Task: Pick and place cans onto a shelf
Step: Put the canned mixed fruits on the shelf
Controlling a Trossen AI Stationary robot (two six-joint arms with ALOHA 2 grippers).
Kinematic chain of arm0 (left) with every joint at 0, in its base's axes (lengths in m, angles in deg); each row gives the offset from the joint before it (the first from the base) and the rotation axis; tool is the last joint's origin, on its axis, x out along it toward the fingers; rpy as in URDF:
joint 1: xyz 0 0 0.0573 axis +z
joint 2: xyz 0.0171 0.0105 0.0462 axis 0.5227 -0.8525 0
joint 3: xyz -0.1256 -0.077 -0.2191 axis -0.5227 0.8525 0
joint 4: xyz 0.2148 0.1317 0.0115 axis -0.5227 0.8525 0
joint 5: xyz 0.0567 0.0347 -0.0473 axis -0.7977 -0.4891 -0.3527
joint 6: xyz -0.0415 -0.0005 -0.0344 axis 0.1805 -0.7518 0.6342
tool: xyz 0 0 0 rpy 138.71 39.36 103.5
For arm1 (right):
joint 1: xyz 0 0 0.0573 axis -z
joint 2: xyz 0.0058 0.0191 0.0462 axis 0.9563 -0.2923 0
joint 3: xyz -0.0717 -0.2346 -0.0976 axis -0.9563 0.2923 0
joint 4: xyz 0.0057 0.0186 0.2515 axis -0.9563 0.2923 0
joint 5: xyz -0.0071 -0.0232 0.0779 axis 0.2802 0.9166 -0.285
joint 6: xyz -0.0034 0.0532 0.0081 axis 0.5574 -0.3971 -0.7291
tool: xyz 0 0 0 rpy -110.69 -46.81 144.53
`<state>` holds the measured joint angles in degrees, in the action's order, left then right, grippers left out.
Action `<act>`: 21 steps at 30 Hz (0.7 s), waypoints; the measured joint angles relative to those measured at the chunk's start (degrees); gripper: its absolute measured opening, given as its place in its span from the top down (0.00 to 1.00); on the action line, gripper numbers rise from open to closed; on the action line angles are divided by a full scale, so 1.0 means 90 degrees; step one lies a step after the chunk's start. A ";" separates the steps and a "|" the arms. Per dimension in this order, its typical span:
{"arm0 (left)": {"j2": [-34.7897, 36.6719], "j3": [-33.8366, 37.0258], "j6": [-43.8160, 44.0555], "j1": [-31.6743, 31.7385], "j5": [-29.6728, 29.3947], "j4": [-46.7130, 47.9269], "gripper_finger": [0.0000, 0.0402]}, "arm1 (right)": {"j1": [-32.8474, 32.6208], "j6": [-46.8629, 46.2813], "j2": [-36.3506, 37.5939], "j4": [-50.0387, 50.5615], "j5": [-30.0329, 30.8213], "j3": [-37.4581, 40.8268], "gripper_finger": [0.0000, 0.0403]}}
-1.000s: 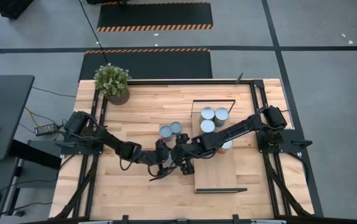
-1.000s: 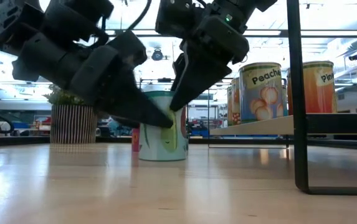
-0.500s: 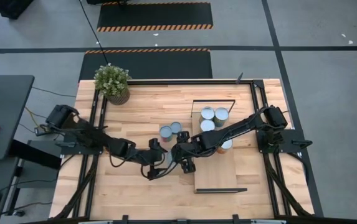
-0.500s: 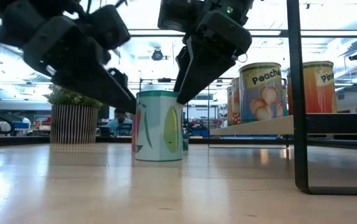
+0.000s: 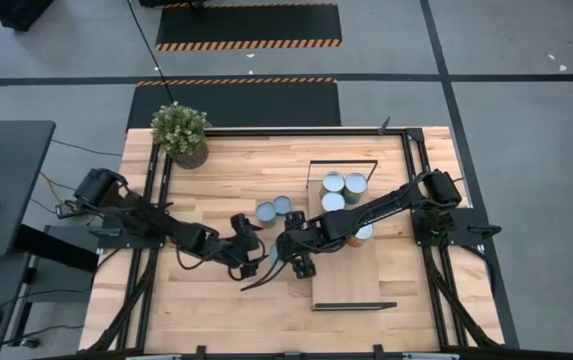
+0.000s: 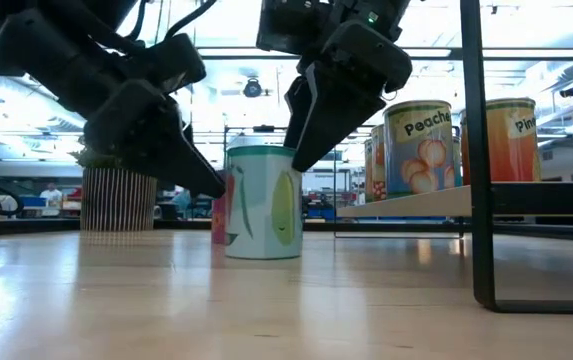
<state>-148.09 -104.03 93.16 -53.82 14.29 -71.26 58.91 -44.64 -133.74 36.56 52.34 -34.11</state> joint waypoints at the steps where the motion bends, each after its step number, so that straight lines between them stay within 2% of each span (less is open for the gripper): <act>1: -0.0051 0.0000 -0.0002 0.0000 -0.0002 -0.0114 0.01 | 0.0000 0.0000 0.0000 0.0017 -0.0032 0.0000 0.07; 5: -0.0328 0.0000 0.0003 0.0000 -0.0004 -0.0680 0.01 | 0.0000 -0.0059 -0.0029 0.0013 -0.0379 0.0000 0.07; 15: -0.0907 0.0005 0.0000 0.0044 -0.0090 -0.1987 0.01 | -0.0024 -0.0219 -0.0041 -0.0042 -0.0478 0.0096 0.07; 21: -0.0897 0.0000 -0.0043 0.0037 -0.0073 -0.2088 0.01 | -0.0018 -0.0216 -0.0044 0.0016 -0.0474 0.0119 0.11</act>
<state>-156.16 -104.03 92.77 -53.48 13.64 -90.05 58.75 -46.58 -134.13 36.70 48.07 -33.03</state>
